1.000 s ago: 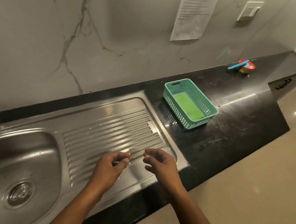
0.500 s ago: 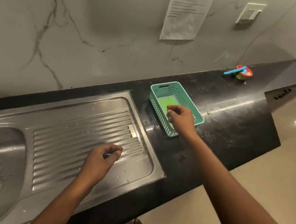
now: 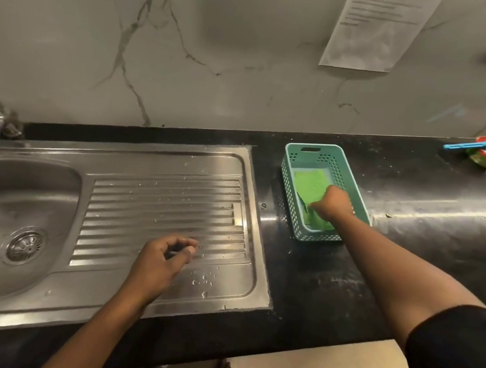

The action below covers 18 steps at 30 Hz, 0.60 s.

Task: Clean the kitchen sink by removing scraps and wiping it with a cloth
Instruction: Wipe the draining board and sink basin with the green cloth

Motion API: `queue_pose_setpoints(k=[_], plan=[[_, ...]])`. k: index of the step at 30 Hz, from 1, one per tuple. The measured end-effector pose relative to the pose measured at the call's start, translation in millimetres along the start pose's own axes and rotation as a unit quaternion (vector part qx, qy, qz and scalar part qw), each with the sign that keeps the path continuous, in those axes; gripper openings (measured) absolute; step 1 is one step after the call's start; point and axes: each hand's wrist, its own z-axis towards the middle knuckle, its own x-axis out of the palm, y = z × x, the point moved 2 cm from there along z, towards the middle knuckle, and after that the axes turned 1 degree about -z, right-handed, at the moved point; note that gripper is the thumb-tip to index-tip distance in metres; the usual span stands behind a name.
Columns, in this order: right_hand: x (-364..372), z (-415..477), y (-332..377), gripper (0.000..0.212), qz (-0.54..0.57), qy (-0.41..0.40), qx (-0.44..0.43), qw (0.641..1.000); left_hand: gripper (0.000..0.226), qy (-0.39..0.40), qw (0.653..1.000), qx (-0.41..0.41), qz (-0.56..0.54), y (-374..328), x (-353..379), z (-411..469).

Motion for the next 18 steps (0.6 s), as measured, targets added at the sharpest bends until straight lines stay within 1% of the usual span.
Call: queue_pose_setpoints(k=[2, 4, 5, 8, 10, 11, 13, 14, 15, 16, 17, 18], plan=[[1, 3, -2, 0.045, 0.018, -0.013, 0.006, 1.0, 0.017, -0.005, 1.0, 0.0, 0.004, 0, -1, 0], [1, 4, -2, 0.049, 0.033, -0.017, 0.014, 0.999, 0.017, -0.008, 1.0, -0.001, 0.004, 0, 0, 0], [1, 4, -3, 0.045, 0.039, -0.019, 0.019, 0.999, 0.016, -0.008, 1.0, -0.002, 0.003, -1, 1, 1], [-6, 2, -3, 0.019, 0.074, -0.028, 0.022, 0.997, 0.015, -0.003, 1.0, -0.003, 0.002, -3, 4, 3], [-19, -4, 0, 0.005, 0.11, -0.053, -0.002, 0.993, 0.014, -0.001, 1.0, -0.003, -0.001, -4, 5, 5], [-27, -7, 2, 0.004, 0.126, -0.072, -0.013, 0.989, 0.014, 0.0, 1.0, -0.003, -0.004, -4, 4, 7], [-44, -15, 10, 0.021, 0.166, -0.125, -0.042, 0.977, 0.014, -0.001, 1.0, -0.003, -0.011, -4, 4, 10], [-52, -20, 17, 0.025, 0.19, -0.149, -0.067, 0.968, 0.014, -0.002, 1.0, -0.005, -0.014, -3, 4, 11], [-58, -25, 25, 0.023, 0.212, -0.16, -0.097, 0.959, 0.014, -0.003, 1.0, -0.007, -0.015, -2, 3, 13], [-61, -29, 35, 0.021, 0.236, -0.154, -0.124, 0.951, 0.014, -0.004, 1.0, -0.009, -0.015, -1, 3, 14], [-61, -32, 47, 0.021, 0.267, -0.128, -0.146, 0.944, 0.014, -0.004, 1.0, -0.01, -0.014, 0, 2, 15], [-59, -34, 61, 0.022, 0.309, -0.082, -0.162, 0.934, 0.015, -0.003, 1.0, -0.011, -0.013, 1, 0, 17]])
